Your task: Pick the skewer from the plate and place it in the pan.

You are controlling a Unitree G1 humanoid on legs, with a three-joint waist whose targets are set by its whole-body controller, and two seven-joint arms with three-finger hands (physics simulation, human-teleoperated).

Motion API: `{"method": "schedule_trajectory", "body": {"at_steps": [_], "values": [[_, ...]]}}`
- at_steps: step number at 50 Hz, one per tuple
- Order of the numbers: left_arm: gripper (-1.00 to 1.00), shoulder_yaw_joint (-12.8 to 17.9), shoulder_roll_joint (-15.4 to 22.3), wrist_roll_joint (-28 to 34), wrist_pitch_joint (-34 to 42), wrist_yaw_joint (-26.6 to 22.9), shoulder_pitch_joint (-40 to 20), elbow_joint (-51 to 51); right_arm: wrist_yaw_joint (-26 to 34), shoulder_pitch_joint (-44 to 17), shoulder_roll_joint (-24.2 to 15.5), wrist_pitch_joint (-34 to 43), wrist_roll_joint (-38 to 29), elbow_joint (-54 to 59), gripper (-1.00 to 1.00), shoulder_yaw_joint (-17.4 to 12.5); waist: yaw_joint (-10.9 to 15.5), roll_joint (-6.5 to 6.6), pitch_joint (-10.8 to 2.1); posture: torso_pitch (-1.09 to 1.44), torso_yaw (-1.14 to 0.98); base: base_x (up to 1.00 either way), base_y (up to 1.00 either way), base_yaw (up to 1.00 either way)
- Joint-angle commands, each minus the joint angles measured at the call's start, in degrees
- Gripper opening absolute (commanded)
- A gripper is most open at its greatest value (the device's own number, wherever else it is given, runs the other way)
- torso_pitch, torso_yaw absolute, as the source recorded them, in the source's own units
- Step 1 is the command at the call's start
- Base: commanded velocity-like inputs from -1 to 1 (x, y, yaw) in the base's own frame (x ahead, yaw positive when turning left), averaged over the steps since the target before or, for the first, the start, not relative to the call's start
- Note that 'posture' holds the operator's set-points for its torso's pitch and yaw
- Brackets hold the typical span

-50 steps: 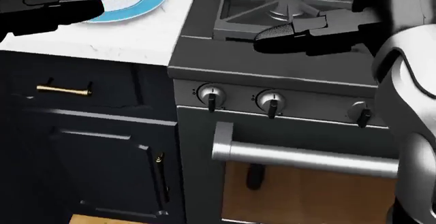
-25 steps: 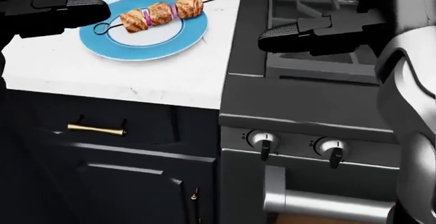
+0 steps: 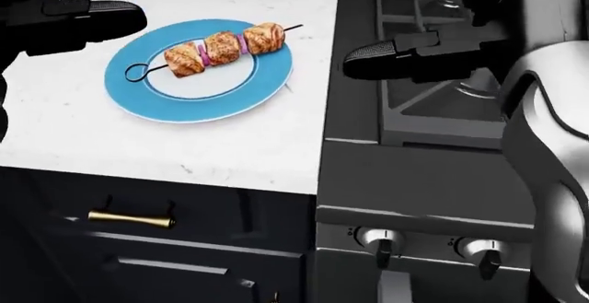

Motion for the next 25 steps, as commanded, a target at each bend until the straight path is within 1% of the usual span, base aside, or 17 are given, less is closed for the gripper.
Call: {"method": "schedule_trajectory", "body": {"at_steps": [1, 3, 4, 5, 6, 7, 9, 12, 15, 17, 18, 19, 20, 21, 22, 23, 25], "values": [[1.0, 0.0, 0.4, -0.2, -1.8, -0.3, -2.0, -2.0, -0.5, -1.9, -0.7, -2.0, -0.6, -2.0, 1.0, -0.9, -0.3, 0.23, -1.36, 0.0, 0.0, 0.21, 0.0, 0.0], [1.0, 0.0, 0.4, -0.2, -1.9, -0.3, -2.0, -1.9, -0.5, -1.8, -0.7, -2.2, -0.6, -1.8, 1.0, -0.9, 0.0, -1.18, -1.32, 0.0, 0.0, 0.2, 0.0, 0.0], [1.0, 0.0, 0.4, -0.2, -2.1, -0.4, -2.0, -1.8, -0.5, -1.7, -0.7, -2.3, -0.7, -1.8, 1.0, -0.9, 0.2, -2.2, -1.29, 0.0, 0.0, 0.21, 0.0, 0.0], [1.0, 0.0, 0.4, -0.2, -2.1, -0.4, -2.0, -1.8, -0.5, -1.7, -0.7, -2.2, -0.7, -1.8, 1.0, -0.9, 0.3, -3.54, -1.41, 0.0, 0.0, 0.2, 0.0, 0.0], [1.0, 0.0, 0.4, -0.2, -2.0, -0.4, -2.0, -1.9, -0.5, -1.8, -0.7, -2.2, -0.7, -1.8, 1.0, -0.9, 0.4, -5.57, -2.06, 0.0, 0.0, 0.21, 0.0, 0.0], [1.0, 0.0, 0.4, -0.2, -2.0, -0.4, -1.9, -1.9, -0.5, -1.7, -0.7, -2.1, -0.7, -1.9, 1.0, -0.9, 0.2, -4.42, -1.79, 0.0, 0.0, 0.2, 0.0, 0.0], [1.0, 0.0, 0.3, 0.0, -2.4, -0.5, -1.8, -1.4, -0.5, -1.8, -0.7, -2.2, -0.7, -1.7, 1.0, -0.9, 0.1, -4.76, -1.39, 0.0, 0.0, 0.22, 0.0, 0.0], [1.0, 0.0, 0.3, 0.0, -2.5, -0.6, -1.8, -1.3, -0.5, -1.7, -0.6, -2.4, -0.8, -1.5, 1.0, -0.8, -0.2, -3.32, -1.69, 0.0, 0.0, 0.2, 0.0, 0.0], [1.0, 0.0, 0.3, 0.0, -2.5, -0.6, -1.8, -1.3, -0.5, -1.8, -0.6, -2.3, -0.8, -1.6, 1.0, -0.8, -0.5, -1.59, -0.96, 0.0, 0.0, 0.2, 0.0, 0.0], [1.0, 0.0, 0.3, 0.0, -2.6, -0.6, -1.8, -1.2, -0.4, -1.7, -0.7, -2.3, -1.0, -1.5, 1.0, -0.6, -0.9, 0.28, -1.01, 0.0, 0.0, 0.2, 0.0, 0.0], [1.0, 0.0, 0.3, 0.1, -2.6, -0.6, -1.8, -1.1, -0.4, -1.8, -0.6, -2.1, -1.1, -1.5, 1.0, -0.6, -1.1, 1.76, -1.34, 0.0, 0.0, 0.12, 0.0, 0.0], [1.0, 0.0, 0.3, 0.0, -2.6, -0.6, -1.8, -1.1, -0.4, -1.7, -0.6, -2.1, -1.1, -1.5, 1.0, -0.5, -1.2, 3.8, -2.49, 0.0, 0.0, 0.12, 0.0, 0.0], [1.0, 0.0, 0.3, 0.0, -2.5, -0.6, -1.8, -1.2, -0.3, -1.7, -0.6, -2.2, -1.2, -1.5, 1.0, -0.5, -0.7, 1.72, -2.12, 0.0, 0.0, 0.12, 0.0, 0.0], [1.0, 0.0, 0.3, 0.0, -2.4, -0.6, -1.8, -1.3, -0.3, -1.7, -0.6, -2.2, -1.2, -1.5, 1.0, -0.6, -0.9, 2.97, -1.87, 0.0, 0.0, 0.08, 0.0, 0.0], [1.0, 0.0, 0.3, 0.0, -2.5, -0.6, -1.8, -1.2, -0.2, -1.8, -0.6, -1.9, -1.2, -1.6, 1.0, -0.5, -0.7, 2.92, -2.02, 0.0, 0.0, 0.07, 0.0, 0.0], [1.0, 0.0, 0.3, 0.1, -2.5, -0.6, -1.8, -1.2, -0.2, -1.8, -0.7, -1.8, -1.4, -1.6, 1.0, -0.5, -0.4, 2.14, -1.2, 0.0, 0.0, 0.05, 0.0, 0.0], [1.0, 0.0, 0.3, 0.0, -2.4, -0.6, -1.8, -1.3, -0.1, -1.8, -0.6, -1.7, -1.5, -1.5, 1.0, -0.4, -0.8, 1.01, -0.96, 0.0, 0.0, 0.0, 0.0, 0.0]]}}
